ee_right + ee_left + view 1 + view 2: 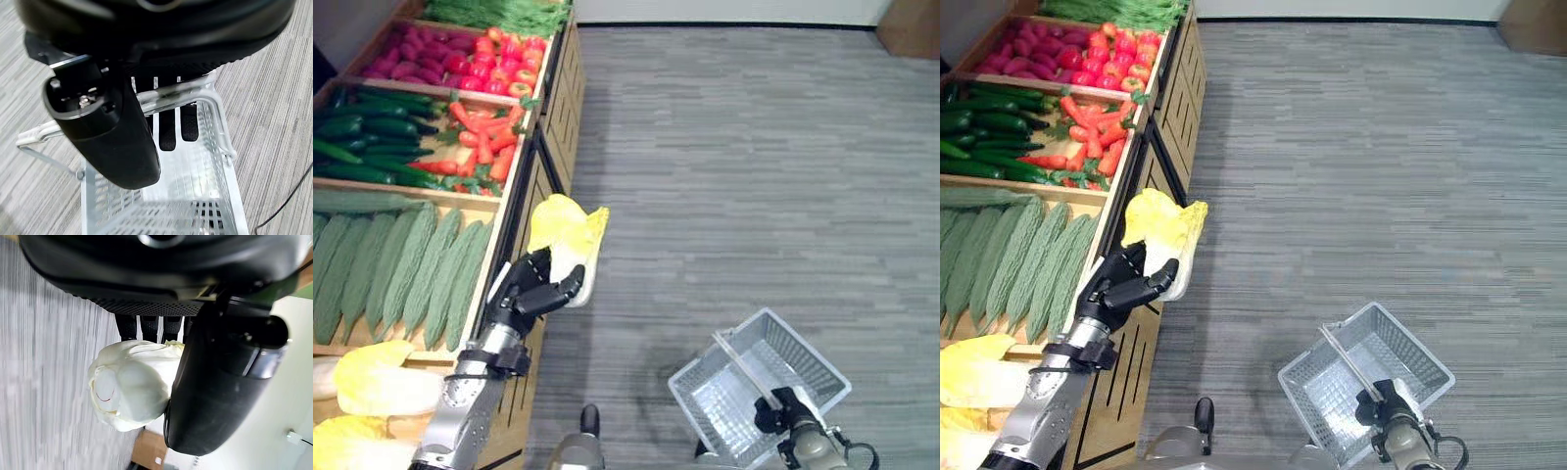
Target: Get the vegetables into the basket
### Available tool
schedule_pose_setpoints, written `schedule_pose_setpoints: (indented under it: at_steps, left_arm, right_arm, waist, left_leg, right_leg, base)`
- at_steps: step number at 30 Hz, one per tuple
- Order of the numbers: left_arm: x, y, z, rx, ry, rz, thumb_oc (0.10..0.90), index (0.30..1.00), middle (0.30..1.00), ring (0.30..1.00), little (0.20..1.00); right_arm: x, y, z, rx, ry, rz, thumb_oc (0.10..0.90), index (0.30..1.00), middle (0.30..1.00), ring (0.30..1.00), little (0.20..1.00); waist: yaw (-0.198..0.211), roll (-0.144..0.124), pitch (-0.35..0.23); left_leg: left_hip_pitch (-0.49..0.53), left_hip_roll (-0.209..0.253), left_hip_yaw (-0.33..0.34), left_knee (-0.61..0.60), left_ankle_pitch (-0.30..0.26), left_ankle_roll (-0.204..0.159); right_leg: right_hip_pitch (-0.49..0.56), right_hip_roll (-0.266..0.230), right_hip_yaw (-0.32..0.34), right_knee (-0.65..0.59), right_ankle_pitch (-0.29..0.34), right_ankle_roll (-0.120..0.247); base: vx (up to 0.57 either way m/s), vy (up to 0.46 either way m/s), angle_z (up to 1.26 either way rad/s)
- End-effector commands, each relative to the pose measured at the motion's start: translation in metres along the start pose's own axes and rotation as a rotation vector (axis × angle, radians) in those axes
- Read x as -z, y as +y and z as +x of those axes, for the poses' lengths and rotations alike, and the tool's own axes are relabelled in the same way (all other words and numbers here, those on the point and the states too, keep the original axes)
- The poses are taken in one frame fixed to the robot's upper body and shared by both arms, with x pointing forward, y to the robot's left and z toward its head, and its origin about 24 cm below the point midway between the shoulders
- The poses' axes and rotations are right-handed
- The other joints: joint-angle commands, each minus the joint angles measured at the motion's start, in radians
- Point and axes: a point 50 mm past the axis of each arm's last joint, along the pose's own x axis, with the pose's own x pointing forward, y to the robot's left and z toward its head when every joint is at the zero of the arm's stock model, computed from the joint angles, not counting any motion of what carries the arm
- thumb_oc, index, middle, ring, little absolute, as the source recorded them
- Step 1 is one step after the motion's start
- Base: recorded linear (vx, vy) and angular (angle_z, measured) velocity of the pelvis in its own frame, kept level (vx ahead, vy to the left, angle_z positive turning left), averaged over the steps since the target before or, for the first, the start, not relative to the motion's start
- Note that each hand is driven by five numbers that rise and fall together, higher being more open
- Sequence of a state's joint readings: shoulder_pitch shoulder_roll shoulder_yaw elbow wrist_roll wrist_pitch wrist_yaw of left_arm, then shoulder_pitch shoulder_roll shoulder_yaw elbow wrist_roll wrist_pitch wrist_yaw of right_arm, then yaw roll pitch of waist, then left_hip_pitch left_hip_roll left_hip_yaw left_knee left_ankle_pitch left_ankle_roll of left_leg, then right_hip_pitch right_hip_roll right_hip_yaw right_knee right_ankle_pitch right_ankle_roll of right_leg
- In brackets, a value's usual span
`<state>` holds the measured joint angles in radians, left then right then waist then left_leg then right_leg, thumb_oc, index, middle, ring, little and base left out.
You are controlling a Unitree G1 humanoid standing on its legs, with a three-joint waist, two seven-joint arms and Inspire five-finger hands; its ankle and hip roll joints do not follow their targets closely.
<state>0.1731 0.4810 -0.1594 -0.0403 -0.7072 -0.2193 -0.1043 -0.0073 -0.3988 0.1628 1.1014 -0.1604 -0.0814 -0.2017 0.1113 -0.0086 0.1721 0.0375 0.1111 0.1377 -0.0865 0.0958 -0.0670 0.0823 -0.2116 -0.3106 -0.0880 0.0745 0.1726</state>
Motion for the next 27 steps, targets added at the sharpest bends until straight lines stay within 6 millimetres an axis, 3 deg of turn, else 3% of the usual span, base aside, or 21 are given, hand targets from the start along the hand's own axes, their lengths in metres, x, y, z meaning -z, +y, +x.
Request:
schedule_pose_setpoints:
  at_steps: [1,4,8,10,11,12,15,17,21,27]
  left_arm:
    - [-0.054,-0.015,0.017,0.108,-0.273,0.050,0.400,0.300,0.300,0.300,0.300]
    - [-0.052,-0.019,0.020,0.138,-0.259,0.062,0.400,0.300,0.300,0.300,0.300]
    - [-0.053,-0.031,0.028,0.224,-0.242,0.160,0.400,0.300,0.300,0.300,0.300]
    - [-0.053,-0.034,0.030,0.241,-0.243,0.174,0.400,0.300,0.300,0.300,0.300]
    - [-0.054,-0.040,0.033,0.285,-0.240,0.217,0.400,0.300,0.300,0.300,0.300]
    - [-0.058,-0.049,0.037,0.333,-0.253,0.276,0.400,0.300,0.300,0.300,0.300]
    - [-0.060,-0.063,0.044,0.423,-0.265,0.375,0.400,0.300,0.300,0.300,0.300]
    - [-0.062,-0.083,0.052,0.548,-0.290,0.502,0.400,0.300,0.300,0.300,0.300]
    - [-0.060,-0.088,0.056,0.569,-0.298,0.605,0.400,0.300,0.300,0.300,0.300]
    - [-0.051,-0.100,0.069,0.670,-0.367,1.039,0.400,0.300,0.300,0.300,0.300]
  right_arm:
    - [-0.019,-0.042,0.008,0.158,-0.094,-0.002,0.400,0.300,0.300,0.300,0.300]
    - [-0.028,-0.065,0.011,0.222,-0.119,-0.022,0.400,0.300,0.300,0.300,0.300]
    - [-0.081,-0.102,0.008,0.332,-0.327,-0.018,0.400,0.300,0.300,0.300,0.300]
    - [-0.086,-0.105,0.006,0.340,-0.353,-0.014,0.400,0.300,0.300,0.300,0.300]
    - [-0.099,-0.112,0.004,0.360,-0.404,-0.001,0.400,0.300,0.300,0.300,0.300]
    - [-0.129,-0.117,-0.003,0.374,-0.529,0.013,0.400,0.300,0.300,0.300,0.300]
    - [-0.163,-0.116,-0.015,0.362,-0.675,0.041,0.400,0.300,0.300,0.300,0.300]
    - [-0.202,-0.105,-0.030,0.292,-0.843,0.055,0.400,0.300,0.300,0.300,0.300]
    - [-0.219,-0.100,-0.042,0.251,-0.933,0.028,0.400,0.300,0.300,0.300,0.300]
    - [-0.263,-0.090,-0.072,0.159,-1.142,0.035,0.400,0.300,0.300,0.300,0.300]
  waist:
    - [0.009,-0.037,-0.062]
    - [0.005,-0.022,-0.070]
    - [-0.013,-0.003,-0.082]
    - [-0.015,0.000,-0.084]
    - [-0.020,0.004,-0.088]
    - [-0.030,0.008,-0.093]
    - [-0.041,0.012,-0.099]
    - [-0.054,0.013,-0.109]
    - [-0.056,0.010,-0.114]
    - [-0.066,0.004,-0.130]
  left_leg:
    - [-0.068,-0.018,-0.059,0.007,-0.011,-0.029]
    - [-0.067,0.002,-0.063,-0.001,-0.001,-0.042]
    - [-0.057,0.021,-0.056,-0.001,0.004,-0.054]
    - [-0.054,0.025,-0.053,-0.001,0.003,-0.056]
    - [-0.052,0.027,-0.053,-0.001,0.002,-0.058]
    - [-0.047,0.029,-0.049,-0.001,-0.001,-0.059]
    - [-0.036,0.031,-0.042,-0.001,-0.009,-0.059]
    - [-0.024,0.031,-0.033,-0.001,-0.018,-0.057]
    - [-0.018,0.029,-0.029,-0.001,-0.023,-0.057]
    - [-0.008,0.024,-0.023,-0.001,-0.034,-0.057]
  right_leg:
    - [-0.042,-0.048,-0.042,0.020,0.025,0.030]
    - [-0.026,-0.028,-0.050,0.001,0.013,0.025]
    - [-0.016,-0.010,-0.037,0.001,-0.004,0.015]
    - [-0.013,-0.009,-0.036,0.001,-0.006,0.014]
    - [-0.011,-0.007,-0.034,0.001,-0.008,0.014]
    - [-0.008,-0.005,-0.029,0.001,-0.011,0.012]
    - [-0.006,-0.005,-0.018,0.001,-0.011,0.013]
    - [-0.003,-0.007,-0.005,0.001,-0.010,0.014]
    - [0.001,-0.008,0.000,0.001,-0.010,0.016]
    - [0.007,-0.014,0.006,0.001,-0.008,0.023]
  base:
    - [-0.01,-0.217,0.02]
    - [-0.01,-0.143,0.08]
    - [0.00,-0.057,-0.01]
    - [0.00,-0.006,-0.04]
    - [0.01,-0.013,-0.09]
    - [0.01,-0.011,-0.07]
    - [0.01,0.004,-0.05]
    - [0.03,0.012,-0.07]
    - [0.00,0.000,0.00]
    - [0.01,0.003,0.00]
